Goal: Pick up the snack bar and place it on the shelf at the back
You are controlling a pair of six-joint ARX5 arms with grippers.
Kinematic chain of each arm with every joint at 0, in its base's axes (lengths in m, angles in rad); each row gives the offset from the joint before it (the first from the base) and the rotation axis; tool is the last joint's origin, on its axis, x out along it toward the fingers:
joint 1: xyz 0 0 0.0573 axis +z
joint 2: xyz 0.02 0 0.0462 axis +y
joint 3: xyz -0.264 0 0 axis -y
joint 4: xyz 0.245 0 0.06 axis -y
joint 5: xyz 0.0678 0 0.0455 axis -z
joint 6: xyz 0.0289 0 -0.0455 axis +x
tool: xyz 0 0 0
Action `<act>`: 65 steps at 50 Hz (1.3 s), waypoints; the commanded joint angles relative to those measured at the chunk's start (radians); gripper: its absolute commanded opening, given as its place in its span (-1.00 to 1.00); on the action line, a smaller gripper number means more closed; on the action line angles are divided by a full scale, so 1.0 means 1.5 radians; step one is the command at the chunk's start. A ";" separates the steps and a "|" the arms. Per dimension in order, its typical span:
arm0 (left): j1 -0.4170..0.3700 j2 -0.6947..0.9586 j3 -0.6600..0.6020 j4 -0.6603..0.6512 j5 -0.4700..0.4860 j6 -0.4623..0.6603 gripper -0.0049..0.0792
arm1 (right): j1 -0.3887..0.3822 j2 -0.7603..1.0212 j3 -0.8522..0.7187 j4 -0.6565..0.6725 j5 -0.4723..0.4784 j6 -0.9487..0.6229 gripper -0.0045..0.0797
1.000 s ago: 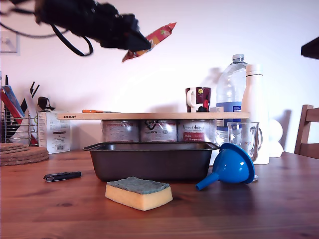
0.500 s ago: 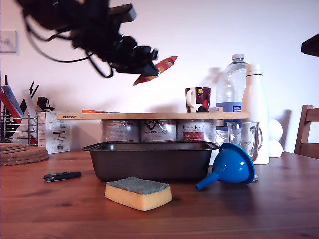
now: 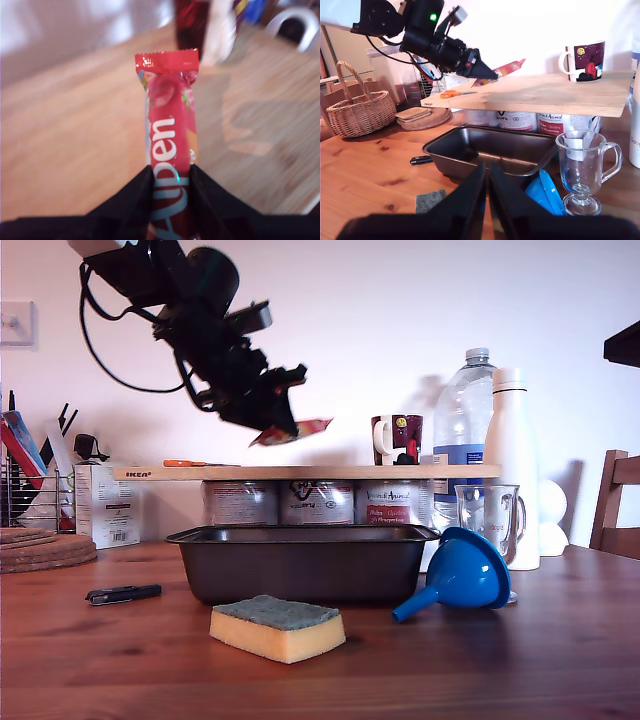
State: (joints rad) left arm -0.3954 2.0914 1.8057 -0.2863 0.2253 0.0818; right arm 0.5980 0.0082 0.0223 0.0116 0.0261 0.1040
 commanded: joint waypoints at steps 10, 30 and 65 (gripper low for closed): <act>-0.004 0.011 0.006 0.005 0.002 -0.001 -0.76 | 0.003 -0.003 -0.009 0.003 -0.001 0.001 -0.92; -0.009 0.011 0.007 0.037 0.012 0.012 0.31 | 0.003 -0.003 -0.009 0.003 -0.001 0.001 -0.92; -0.009 -0.147 0.007 -0.063 0.057 0.034 -0.93 | 0.001 -0.003 -0.009 0.004 0.008 0.001 -0.92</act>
State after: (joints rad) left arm -0.4053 1.8854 1.8065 -0.3748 0.3126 0.1207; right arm 0.5980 0.0082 0.0223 0.0109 0.0364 0.1040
